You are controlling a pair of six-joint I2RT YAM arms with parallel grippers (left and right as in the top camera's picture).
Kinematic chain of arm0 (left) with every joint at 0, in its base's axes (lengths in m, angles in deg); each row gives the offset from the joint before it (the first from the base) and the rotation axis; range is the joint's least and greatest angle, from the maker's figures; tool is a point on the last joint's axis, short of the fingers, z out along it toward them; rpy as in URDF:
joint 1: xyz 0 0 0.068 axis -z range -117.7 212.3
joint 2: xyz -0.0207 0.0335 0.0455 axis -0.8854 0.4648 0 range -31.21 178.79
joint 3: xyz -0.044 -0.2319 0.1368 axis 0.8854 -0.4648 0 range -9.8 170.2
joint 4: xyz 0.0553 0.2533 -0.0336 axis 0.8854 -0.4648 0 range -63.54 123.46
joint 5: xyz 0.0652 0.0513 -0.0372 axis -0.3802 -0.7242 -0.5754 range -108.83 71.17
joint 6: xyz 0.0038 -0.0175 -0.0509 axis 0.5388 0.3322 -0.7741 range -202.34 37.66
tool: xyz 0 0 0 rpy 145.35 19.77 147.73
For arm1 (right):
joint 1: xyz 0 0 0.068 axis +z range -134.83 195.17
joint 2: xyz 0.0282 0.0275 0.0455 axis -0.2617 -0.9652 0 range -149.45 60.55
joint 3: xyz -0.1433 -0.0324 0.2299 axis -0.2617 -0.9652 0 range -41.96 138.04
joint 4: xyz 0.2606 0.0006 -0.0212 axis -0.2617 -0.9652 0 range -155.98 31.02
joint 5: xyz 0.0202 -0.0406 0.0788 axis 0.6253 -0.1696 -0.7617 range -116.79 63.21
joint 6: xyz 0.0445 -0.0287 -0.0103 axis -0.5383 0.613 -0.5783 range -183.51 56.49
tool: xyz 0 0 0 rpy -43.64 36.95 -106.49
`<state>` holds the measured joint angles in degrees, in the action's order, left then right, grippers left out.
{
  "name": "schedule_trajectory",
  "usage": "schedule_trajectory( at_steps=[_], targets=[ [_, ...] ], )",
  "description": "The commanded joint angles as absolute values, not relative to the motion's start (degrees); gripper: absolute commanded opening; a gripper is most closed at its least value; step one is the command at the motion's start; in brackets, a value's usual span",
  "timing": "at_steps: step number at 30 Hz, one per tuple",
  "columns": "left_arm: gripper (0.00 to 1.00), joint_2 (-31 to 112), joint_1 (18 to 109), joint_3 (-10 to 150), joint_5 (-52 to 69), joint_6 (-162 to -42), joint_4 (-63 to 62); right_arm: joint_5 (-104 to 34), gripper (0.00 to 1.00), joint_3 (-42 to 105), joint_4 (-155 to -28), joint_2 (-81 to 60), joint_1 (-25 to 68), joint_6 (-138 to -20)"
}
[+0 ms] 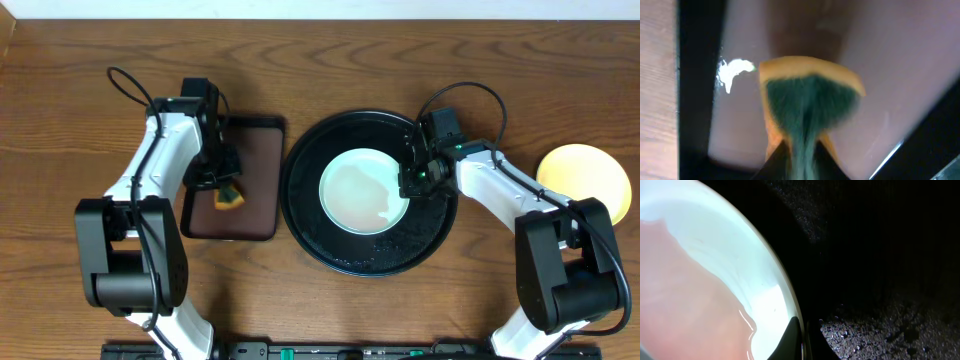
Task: Clean dirty plates on tray and stack at the side
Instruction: 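Move the sponge back and drop it in the small tray, then lift the pale green plate with the right gripper and tilt it over the small tray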
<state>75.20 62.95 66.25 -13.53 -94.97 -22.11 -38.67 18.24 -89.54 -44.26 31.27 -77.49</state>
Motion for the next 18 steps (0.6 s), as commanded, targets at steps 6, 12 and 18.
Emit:
schedule_trajectory(
  at_steps=[6,12,18],
  targets=[
    [0.78,66.06,58.47,74.41,-11.51,-94.44,-32.53,-38.26,0.01,17.67,-85.11,-44.33,30.59,-75.17],
    [0.84,52.82,50.62,74.52,-12.43,-95.03,-36.05,-39.98,0.01,21.65,-88.60,-43.56,30.28,-75.04],
    [0.85,46.63,46.07,74.52,-12.41,-95.03,-36.14,-40.31,0.01,30.07,-93.52,-39.23,32.60,-72.38]
  ],
)
